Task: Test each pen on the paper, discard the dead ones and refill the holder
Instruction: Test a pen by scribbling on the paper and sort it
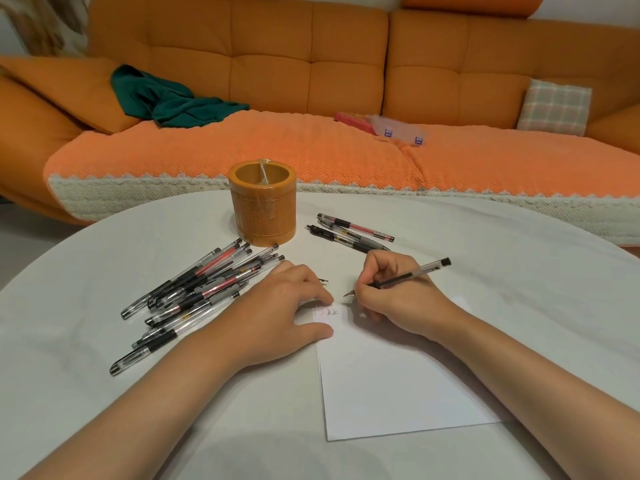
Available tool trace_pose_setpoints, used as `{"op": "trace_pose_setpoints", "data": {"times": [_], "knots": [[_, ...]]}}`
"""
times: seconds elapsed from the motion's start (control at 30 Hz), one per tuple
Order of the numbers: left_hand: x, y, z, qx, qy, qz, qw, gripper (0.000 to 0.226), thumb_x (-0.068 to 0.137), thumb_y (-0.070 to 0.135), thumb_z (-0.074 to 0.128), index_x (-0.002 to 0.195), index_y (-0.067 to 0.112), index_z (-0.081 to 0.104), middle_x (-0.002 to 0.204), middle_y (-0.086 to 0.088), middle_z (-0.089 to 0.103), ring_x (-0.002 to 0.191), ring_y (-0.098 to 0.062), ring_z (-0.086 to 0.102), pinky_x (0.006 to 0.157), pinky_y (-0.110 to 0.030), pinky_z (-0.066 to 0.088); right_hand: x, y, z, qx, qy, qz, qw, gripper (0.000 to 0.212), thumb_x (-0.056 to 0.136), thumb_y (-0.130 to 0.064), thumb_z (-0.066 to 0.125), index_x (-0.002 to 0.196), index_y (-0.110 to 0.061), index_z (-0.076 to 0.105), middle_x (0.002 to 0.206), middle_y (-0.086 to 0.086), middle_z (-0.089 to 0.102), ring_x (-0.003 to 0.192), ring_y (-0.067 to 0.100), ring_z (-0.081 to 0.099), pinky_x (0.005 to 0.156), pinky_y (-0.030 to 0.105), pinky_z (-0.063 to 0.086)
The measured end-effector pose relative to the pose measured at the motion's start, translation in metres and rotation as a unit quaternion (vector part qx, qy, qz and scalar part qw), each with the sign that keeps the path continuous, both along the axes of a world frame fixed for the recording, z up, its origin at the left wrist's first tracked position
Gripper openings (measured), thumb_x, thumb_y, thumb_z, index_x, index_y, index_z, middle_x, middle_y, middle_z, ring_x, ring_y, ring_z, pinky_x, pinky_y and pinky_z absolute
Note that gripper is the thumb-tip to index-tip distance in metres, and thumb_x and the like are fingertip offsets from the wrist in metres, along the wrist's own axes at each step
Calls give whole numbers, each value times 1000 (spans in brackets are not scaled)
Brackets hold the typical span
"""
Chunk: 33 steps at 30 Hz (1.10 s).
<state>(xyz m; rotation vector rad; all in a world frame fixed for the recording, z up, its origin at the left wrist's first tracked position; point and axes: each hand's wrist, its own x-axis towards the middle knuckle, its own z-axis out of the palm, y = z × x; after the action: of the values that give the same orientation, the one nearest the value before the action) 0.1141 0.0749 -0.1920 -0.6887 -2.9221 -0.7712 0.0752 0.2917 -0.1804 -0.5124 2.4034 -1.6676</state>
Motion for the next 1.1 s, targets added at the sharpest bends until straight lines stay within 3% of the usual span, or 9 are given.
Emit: {"op": "trace_pose_setpoints", "data": {"times": [0.23,0.43,1.1], "knots": [[-1,3,0,-2,-26,7,1000,43,85,49,69,126,39,61,109,24,45,109,3,38,94,-18,35,3,-2,1,61,-8,44,997,15,80,-4,72,71,-13,63,62,5,66,55,17,57,53,26,43],[0,8,-4,8,-11,14,1000,42,84,53,68,123,39,62,100,21,46,98,4,38,79,-12,33,4,-5,-1,75,-4,26,997,23,81,-1,67,66,-13,54,51,-9,56,48,11,48,49,22,38],[-1,8,-2,24,-5,15,1000,31,81,51,72,107,35,68,97,17,54,98,-1,45,83,-22,41,7,-10,1,76,9,45,996,27,81,4,65,65,-12,52,55,-6,54,48,7,41,47,15,33]]}}
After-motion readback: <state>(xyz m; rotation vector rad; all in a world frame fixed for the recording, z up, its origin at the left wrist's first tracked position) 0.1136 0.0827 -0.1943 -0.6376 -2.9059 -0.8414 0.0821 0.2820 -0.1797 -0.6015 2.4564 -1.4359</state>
